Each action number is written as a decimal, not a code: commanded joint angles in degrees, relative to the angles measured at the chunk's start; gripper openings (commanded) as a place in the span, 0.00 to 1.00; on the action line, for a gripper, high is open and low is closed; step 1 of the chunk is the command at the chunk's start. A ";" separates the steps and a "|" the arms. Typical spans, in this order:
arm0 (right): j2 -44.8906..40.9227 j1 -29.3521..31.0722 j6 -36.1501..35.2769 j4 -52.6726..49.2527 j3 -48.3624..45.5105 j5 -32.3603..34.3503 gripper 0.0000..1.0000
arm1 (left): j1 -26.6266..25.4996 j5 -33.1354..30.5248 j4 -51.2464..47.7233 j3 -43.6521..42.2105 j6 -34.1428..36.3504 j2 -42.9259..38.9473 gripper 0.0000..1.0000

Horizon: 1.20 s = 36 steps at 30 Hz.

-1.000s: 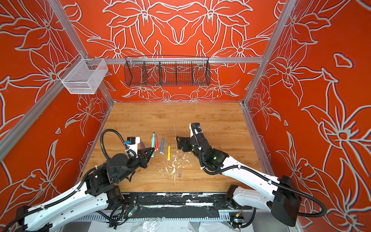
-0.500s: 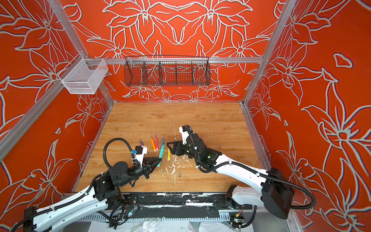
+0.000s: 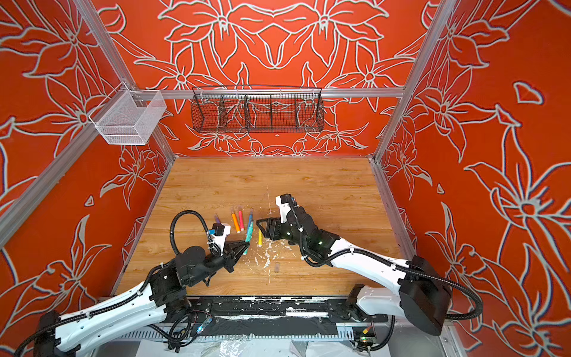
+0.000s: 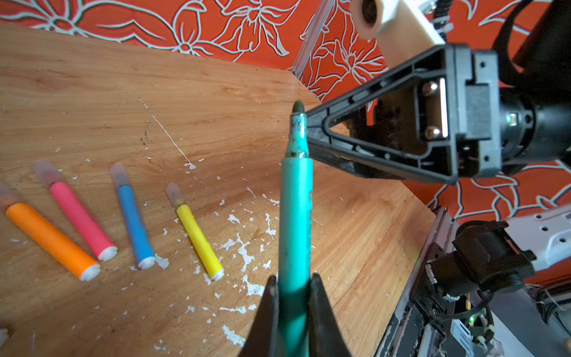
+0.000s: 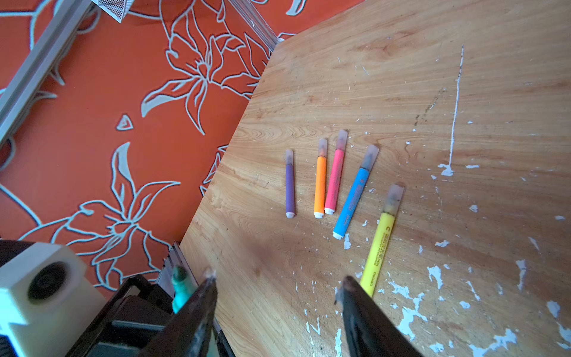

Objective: Insert the pens into the pen caps

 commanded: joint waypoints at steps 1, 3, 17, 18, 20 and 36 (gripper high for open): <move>-1.42 1.52 0.81 2.60 -0.95 1.64 0.62 | -0.18 -0.87 1.00 1.96 -0.35 1.12 0.00; -1.28 2.44 1.07 3.16 -0.92 2.11 0.61 | -0.18 -0.17 1.69 2.18 -0.29 1.95 0.00; 5.89 5.66 3.30 3.40 4.03 1.45 0.40 | -0.18 3.36 4.16 2.57 0.56 5.19 0.00; 6.27 5.83 3.53 3.47 4.24 1.29 0.36 | -0.18 3.27 4.13 2.70 0.54 5.24 0.00; 6.88 6.23 4.26 4.14 4.15 1.36 0.28 | -0.17 3.73 4.47 2.54 0.95 5.54 0.00; 6.37 7.84 6.70 4.15 3.35 5.50 0.00 | -0.18 4.50 7.78 2.20 2.00 8.14 0.30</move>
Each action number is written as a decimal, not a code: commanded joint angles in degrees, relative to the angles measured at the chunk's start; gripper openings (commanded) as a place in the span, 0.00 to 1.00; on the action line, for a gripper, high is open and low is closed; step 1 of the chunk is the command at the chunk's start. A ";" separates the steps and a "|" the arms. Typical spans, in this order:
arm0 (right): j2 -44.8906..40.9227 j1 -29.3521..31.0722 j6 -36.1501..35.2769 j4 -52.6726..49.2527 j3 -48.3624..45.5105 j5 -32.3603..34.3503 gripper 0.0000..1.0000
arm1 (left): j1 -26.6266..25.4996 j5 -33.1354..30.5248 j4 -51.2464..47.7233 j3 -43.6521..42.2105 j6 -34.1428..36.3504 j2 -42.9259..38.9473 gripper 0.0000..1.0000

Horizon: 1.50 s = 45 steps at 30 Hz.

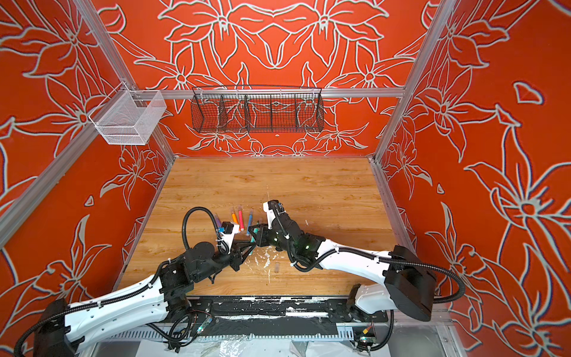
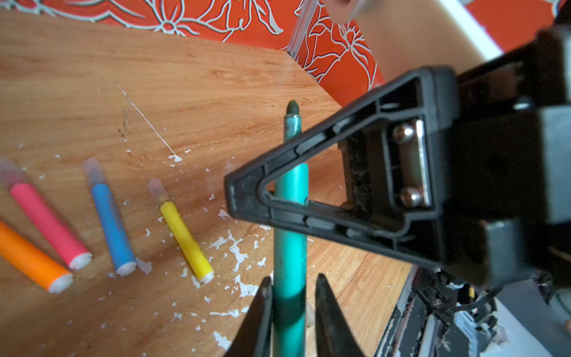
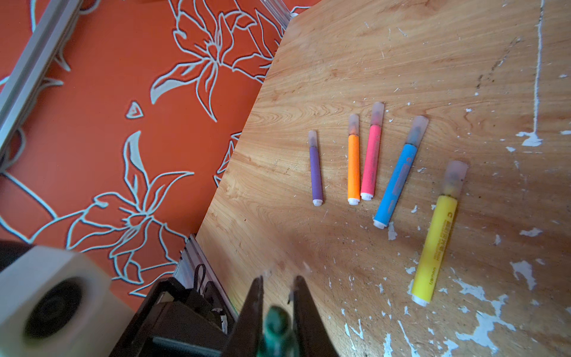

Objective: Insert the pens into the pen caps

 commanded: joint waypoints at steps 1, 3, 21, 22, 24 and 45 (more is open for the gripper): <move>-0.73 0.49 1.13 0.66 0.60 1.14 0.00 | -0.16 0.74 3.20 0.79 0.89 -0.03 0.33; -0.85 0.71 1.07 0.94 0.64 1.03 0.00 | -0.16 0.44 3.50 0.59 1.01 -0.01 0.38; -0.73 3.37 3.69 5.85 -0.59 0.34 0.00 | -0.16 -1.58 6.98 -1.36 1.16 0.49 0.46; -0.64 3.47 3.75 5.93 -0.59 0.48 0.00 | -0.16 -1.74 7.12 -1.52 1.09 0.41 0.43; -0.64 3.57 3.84 5.94 -0.76 0.68 0.00 | -0.16 -1.83 7.30 -1.77 1.20 0.32 0.40; -2.21 3.75 0.78 1.66 -0.19 2.48 0.42 | -0.16 -4.53 5.99 0.46 1.27 4.79 0.00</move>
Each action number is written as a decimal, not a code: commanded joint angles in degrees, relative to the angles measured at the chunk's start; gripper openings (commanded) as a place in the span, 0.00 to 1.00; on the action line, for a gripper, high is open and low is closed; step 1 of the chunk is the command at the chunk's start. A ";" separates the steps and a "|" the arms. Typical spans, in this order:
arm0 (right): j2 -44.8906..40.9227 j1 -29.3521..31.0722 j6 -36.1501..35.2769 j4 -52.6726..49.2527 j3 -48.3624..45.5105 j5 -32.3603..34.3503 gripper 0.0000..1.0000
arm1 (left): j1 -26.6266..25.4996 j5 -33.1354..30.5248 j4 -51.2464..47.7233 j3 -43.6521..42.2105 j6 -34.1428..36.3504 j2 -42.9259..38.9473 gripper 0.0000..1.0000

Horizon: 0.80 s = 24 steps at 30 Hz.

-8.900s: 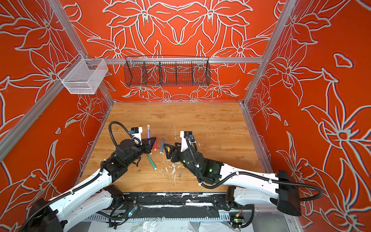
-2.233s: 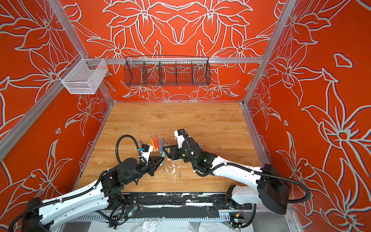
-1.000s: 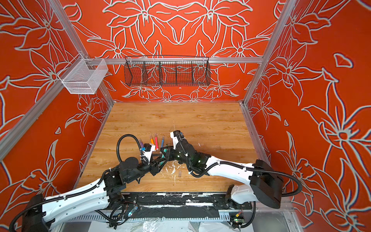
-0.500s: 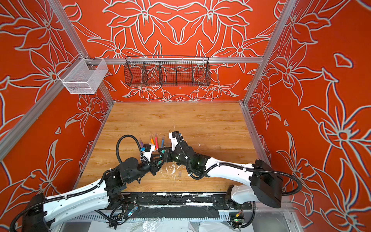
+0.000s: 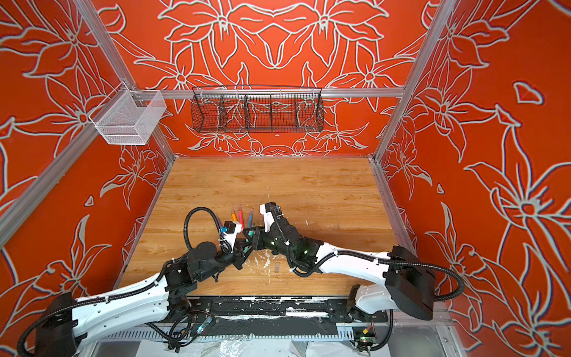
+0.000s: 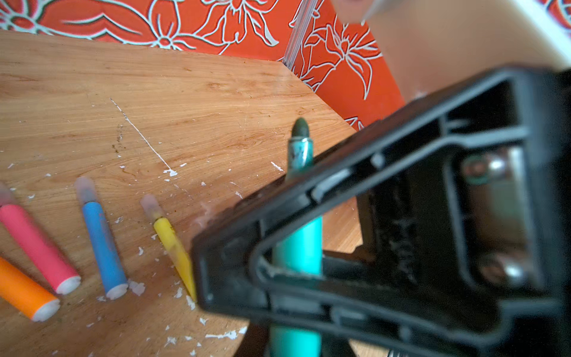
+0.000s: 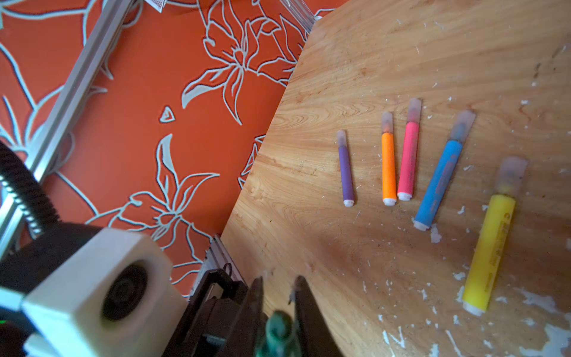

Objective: Insert the pens into the pen caps

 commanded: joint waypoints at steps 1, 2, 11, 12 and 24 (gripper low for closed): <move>-2.48 0.40 -2.12 -5.89 1.43 2.46 0.47 | -0.09 -2.89 -0.60 1.71 -0.30 0.59 0.00; -2.80 0.40 -2.76 -8.52 1.85 3.54 0.50 | -0.09 -3.33 -1.00 1.83 -0.39 0.73 0.00; -12.32 0.40 -5.58 -23.79 -2.12 14.56 0.63 | -0.09 -4.66 -0.77 3.22 -0.48 3.57 0.00; -13.42 0.40 -5.56 -25.75 -2.88 15.81 0.63 | -0.09 -4.57 -0.75 3.61 -0.37 4.18 0.00; -18.43 0.34 -2.58 -47.25 -6.26 19.54 0.64 | -0.09 -4.27 -1.39 8.09 1.32 10.04 0.00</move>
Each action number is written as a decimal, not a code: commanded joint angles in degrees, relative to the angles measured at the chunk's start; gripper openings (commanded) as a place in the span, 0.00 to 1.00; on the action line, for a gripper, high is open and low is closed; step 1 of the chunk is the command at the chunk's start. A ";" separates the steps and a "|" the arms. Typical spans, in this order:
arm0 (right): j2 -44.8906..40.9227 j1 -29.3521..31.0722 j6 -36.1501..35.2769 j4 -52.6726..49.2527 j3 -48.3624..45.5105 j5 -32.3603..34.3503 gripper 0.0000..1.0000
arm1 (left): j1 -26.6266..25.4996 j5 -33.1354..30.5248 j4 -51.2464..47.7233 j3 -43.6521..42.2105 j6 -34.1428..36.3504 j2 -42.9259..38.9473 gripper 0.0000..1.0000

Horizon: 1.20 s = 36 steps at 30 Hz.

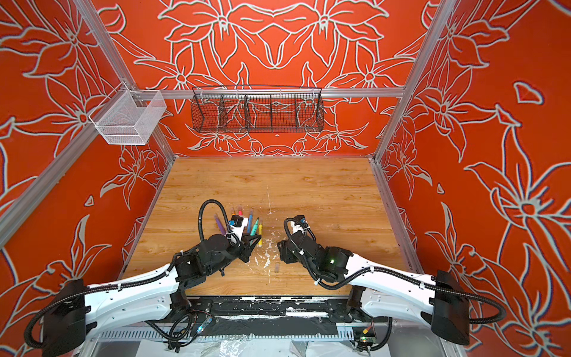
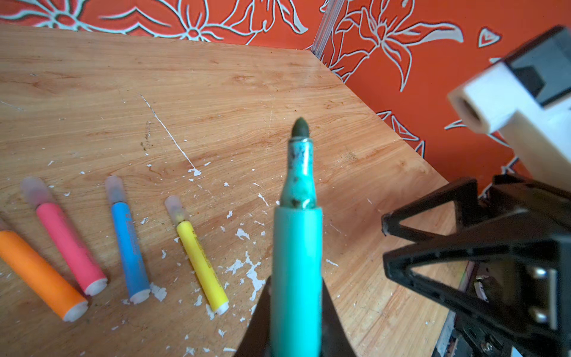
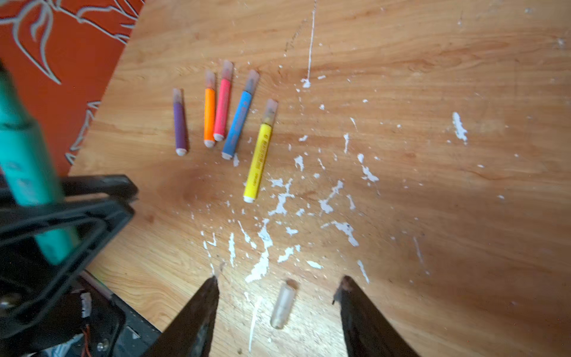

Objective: Insert the pens into the pen caps
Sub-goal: 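Lower the right gripper over a clear cap lying near the robot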

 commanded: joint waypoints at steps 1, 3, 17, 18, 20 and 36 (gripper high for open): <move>0.69 0.45 0.61 -8.90 -0.10 1.13 0.63 | -0.09 -0.56 0.37 1.66 1.12 0.72 0.00; 1.82 0.43 -0.27 -9.99 -0.13 -0.28 0.62 | -0.09 -1.39 0.21 1.88 1.00 1.12 0.00; 13.98 1.92 -2.48 -6.05 1.31 -8.49 0.58 | 0.86 -5.16 -1.82 5.05 -1.36 6.56 0.00; 14.99 2.11 -2.56 -5.84 1.64 -8.68 0.57 | 1.00 -5.08 -1.88 5.09 -1.46 6.79 0.00; 16.90 2.55 -2.50 -5.63 2.58 -8.82 0.56 | 1.35 -5.21 -2.06 5.36 -1.74 7.07 0.00; 26.96 5.39 -2.05 -5.27 8.32 -7.42 0.52 | 5.82 -2.01 -3.10 3.24 -3.94 4.98 0.00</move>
